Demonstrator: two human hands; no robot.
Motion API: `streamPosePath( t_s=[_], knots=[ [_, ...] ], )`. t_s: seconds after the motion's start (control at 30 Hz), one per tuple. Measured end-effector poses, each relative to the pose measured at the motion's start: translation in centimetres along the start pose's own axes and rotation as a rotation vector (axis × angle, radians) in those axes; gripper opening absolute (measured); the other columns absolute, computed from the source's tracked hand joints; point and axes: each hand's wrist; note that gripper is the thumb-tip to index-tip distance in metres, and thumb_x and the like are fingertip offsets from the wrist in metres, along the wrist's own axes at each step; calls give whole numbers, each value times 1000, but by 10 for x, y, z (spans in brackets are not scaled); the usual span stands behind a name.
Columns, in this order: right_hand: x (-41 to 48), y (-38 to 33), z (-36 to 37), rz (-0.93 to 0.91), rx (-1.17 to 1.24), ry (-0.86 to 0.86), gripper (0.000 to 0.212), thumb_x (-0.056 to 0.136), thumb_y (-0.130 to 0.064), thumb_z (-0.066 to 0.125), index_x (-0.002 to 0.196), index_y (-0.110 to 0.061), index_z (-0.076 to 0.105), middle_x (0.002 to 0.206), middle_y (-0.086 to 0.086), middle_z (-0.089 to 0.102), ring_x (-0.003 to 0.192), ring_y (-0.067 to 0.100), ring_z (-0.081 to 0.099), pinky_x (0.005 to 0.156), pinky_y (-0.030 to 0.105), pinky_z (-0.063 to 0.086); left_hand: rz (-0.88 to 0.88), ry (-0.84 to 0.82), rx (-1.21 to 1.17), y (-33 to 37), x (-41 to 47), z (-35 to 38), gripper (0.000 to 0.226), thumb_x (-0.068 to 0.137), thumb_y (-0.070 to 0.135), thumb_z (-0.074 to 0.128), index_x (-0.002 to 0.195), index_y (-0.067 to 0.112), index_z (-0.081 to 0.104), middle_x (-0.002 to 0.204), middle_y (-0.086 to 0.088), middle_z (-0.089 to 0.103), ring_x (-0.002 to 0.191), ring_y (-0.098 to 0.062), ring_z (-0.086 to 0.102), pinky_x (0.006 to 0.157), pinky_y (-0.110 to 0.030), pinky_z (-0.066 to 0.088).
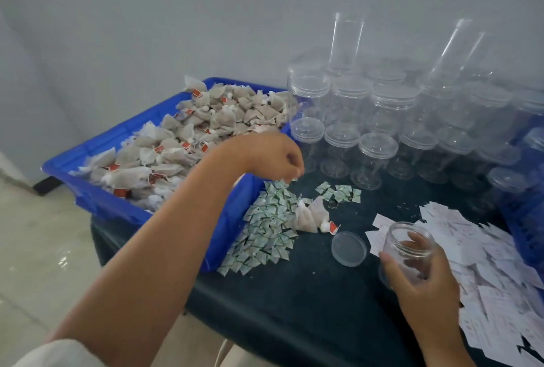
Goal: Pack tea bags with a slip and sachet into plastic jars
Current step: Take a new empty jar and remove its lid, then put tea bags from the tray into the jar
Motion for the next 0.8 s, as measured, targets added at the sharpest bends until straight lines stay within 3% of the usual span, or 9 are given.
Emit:
streamPosePath(
  t_s=[0.07,0.13,0.2,0.27,0.4,0.53,0.6,0.67,0.8],
  knots=[
    [2,3,0,1,10,2,52,78,-39,90,113,-62,60,107,-25,75,100,1,71,92,45,59,55,-107,36,14,10,31,27,101,37,61,127,35,68,93,28,66,92,8,65,72,-19,42],
    [2,4,0,-13,15,-12,52,79,-38,89,113,-63,59,107,-32,73,96,-5,70,87,38,57,27,-88,170,29,24,77,43,103,40,57,144,32,56,124,8,62,120,-17,62,83,-32,44],
    [2,4,1,-30,18,-16,52,80,-39,89,113,-64,59,109,-38,70,97,-9,69,82,30,54,-91,-35,232,37,35,110,48,100,39,60,145,25,52,137,-8,55,125,-32,58,90,-42,47],
    [1,1,2,-37,26,-6,51,78,-41,89,112,-65,59,107,-38,70,97,-10,69,80,25,52,-149,17,220,37,44,124,45,96,34,66,138,20,57,133,-11,58,120,-32,61,93,-43,52],
    [2,-1,2,-42,15,-12,48,77,-50,90,112,-62,60,106,-35,72,96,-7,70,80,27,52,-182,74,102,28,55,124,26,94,31,71,117,17,73,116,-6,72,106,-26,67,85,-34,54],
    [2,2,0,-53,15,-26,50,74,-53,87,117,-50,62,113,-35,71,102,-6,69,87,30,56,-169,264,-213,16,47,118,18,92,40,76,97,24,70,103,5,70,91,-12,61,67,-27,41],
    [2,-1,0,-83,8,-46,52,73,-58,86,118,-53,61,116,-36,70,106,-7,68,87,21,53,-141,334,-357,15,37,110,25,91,46,76,87,24,66,85,9,70,77,-5,59,60,-24,37],
    [3,-4,-1,-115,-14,-79,53,74,-51,91,116,-58,60,116,-38,69,107,-10,67,84,7,49,-93,423,-477,23,27,99,29,88,48,78,81,25,64,66,14,65,60,1,54,50,-17,35],
    [5,-2,-1,-143,-45,-170,57,74,-41,95,117,-51,59,117,-36,69,105,-8,68,81,4,49,41,471,-660,57,10,84,27,87,48,79,78,28,64,69,14,70,56,-3,59,52,-17,44]
  ],
)
Point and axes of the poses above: each hand's wrist, its own x-axis towards the middle knuckle, its own z-axis out of the palm, y = z × x
